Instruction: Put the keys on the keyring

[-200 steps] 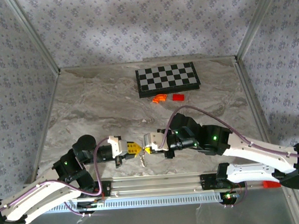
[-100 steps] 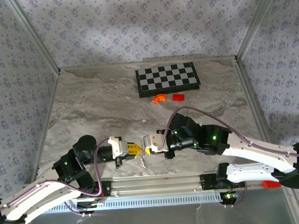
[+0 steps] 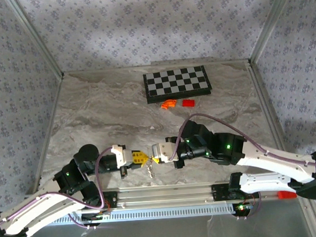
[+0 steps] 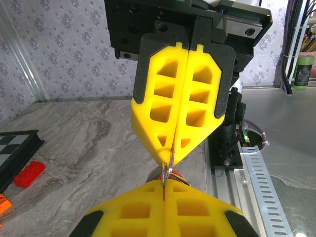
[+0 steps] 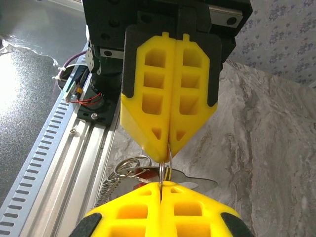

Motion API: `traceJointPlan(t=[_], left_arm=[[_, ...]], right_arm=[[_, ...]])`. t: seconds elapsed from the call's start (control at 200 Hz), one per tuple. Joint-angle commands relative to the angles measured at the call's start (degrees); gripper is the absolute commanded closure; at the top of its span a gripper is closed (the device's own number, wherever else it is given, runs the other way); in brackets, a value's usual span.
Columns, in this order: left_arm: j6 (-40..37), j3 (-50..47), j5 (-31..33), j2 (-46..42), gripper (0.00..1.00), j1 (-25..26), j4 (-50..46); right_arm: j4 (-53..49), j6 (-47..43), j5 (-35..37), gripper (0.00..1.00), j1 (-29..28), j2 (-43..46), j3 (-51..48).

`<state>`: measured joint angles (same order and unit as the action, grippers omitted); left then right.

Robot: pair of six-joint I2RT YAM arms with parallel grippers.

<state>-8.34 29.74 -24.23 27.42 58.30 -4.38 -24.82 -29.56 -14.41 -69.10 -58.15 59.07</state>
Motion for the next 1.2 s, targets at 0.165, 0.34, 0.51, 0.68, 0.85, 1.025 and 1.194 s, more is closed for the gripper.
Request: traceJointPlan(t=[0.165, 0.34, 0.51, 0.68, 0.85, 1.025, 1.194], left_arm=[[0.7, 1.4, -0.4, -0.1, 1.00, 0.6, 3.7], [1.2, 0.7, 0.7, -0.5, 1.00, 0.6, 4.6], [1.8, -0.4, 1.5, -1.0, 1.00, 0.6, 6.1], [2.3, -1.4, 2.6, -1.8, 1.00, 0.6, 7.7], [2.4, -2.1, 2.8, -2.3, 1.00, 0.6, 8.8], [2.4, -2.2, 2.8, -2.2, 1.00, 0.6, 9.4], [2.4, -2.3, 3.0, -2.4, 1.00, 0.6, 9.9]], right_arm=[[2.8, -2.5, 2.8, 1.00, -1.8, 1.2, -0.9], [3.4, -3.6, 5.7, 1.00, -2.7, 1.6, -2.1], [5.2, -4.3, 8.3, 1.00, -3.6, 2.4, -3.5], [6.7, -4.6, 10.1, 1.00, -3.9, 3.2, -4.7], [6.4, -4.9, 11.5, 1.00, -4.2, 3.3, -5.2], [7.1, -5.2, 12.9, 1.00, -4.4, 3.1, -5.9], [7.3, -5.4, 14.1, 1.00, -4.5, 3.6, -6.8]])
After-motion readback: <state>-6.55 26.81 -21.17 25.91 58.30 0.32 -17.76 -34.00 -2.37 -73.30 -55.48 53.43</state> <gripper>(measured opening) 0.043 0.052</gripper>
